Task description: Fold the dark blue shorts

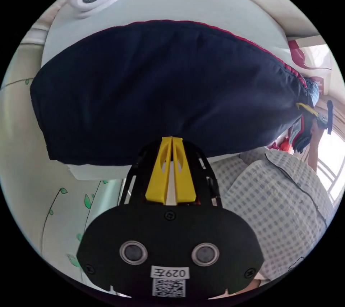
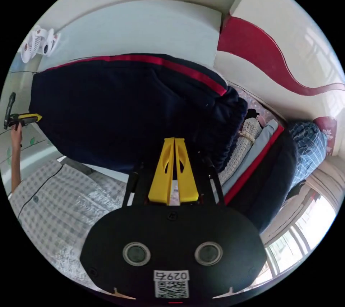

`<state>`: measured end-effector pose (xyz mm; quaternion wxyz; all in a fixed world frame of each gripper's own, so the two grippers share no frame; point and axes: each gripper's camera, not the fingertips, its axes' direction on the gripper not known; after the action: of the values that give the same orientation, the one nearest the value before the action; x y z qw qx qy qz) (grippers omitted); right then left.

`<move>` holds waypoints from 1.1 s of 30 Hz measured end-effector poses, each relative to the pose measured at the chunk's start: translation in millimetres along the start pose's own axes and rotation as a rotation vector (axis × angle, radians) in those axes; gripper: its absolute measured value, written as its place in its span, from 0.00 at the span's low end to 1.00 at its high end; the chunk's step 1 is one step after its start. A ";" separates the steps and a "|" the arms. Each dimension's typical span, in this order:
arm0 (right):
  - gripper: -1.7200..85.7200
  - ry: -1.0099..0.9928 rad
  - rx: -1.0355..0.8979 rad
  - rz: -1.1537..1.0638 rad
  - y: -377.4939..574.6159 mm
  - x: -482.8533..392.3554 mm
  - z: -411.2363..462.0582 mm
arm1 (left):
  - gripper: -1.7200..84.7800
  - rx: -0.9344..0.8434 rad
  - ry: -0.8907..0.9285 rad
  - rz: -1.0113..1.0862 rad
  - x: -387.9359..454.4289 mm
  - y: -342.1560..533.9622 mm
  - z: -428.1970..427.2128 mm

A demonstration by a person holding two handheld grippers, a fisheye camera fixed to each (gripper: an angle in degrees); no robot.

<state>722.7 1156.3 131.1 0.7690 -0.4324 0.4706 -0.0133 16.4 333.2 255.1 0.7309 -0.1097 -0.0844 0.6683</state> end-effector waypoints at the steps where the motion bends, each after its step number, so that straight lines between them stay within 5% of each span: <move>1: 0.01 -0.030 -0.025 0.028 -6.2 -1.8 11.1 | 0.01 0.028 -0.038 -0.054 -22.1 19.2 -5.6; 5: 0.01 -0.050 0.026 0.060 -21.8 -28.9 0.8 | 0.01 0.101 -0.079 -0.261 -103.8 84.8 -26.9; 8: 0.01 -0.171 0.158 -0.120 -44.2 -102.5 -19.4 | 0.01 0.191 0.001 -0.382 -164.9 134.7 -40.1; 12: 0.01 -0.288 0.021 -0.439 -103.4 -249.5 16.9 | 0.01 0.318 0.149 -0.473 -224.2 174.6 -37.9; 16: 0.01 0.053 -0.105 -0.599 -130.9 -346.1 78.3 | 0.01 0.332 0.178 -0.435 -249.0 171.4 -30.2; 25: 0.01 -0.114 -0.203 -0.295 -156.9 -310.2 128.5 | 0.06 0.315 0.098 -0.434 -302.7 163.7 -23.7; 33: 0.01 -0.004 -0.243 -0.300 -180.8 -352.1 165.4 | 0.17 0.330 0.085 -0.416 -332.5 165.1 -24.6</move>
<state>718.2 1301.7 534.7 0.7015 -0.5873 0.3975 -0.0701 -166.0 14.7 194.0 0.8635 0.0025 0.0356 0.5032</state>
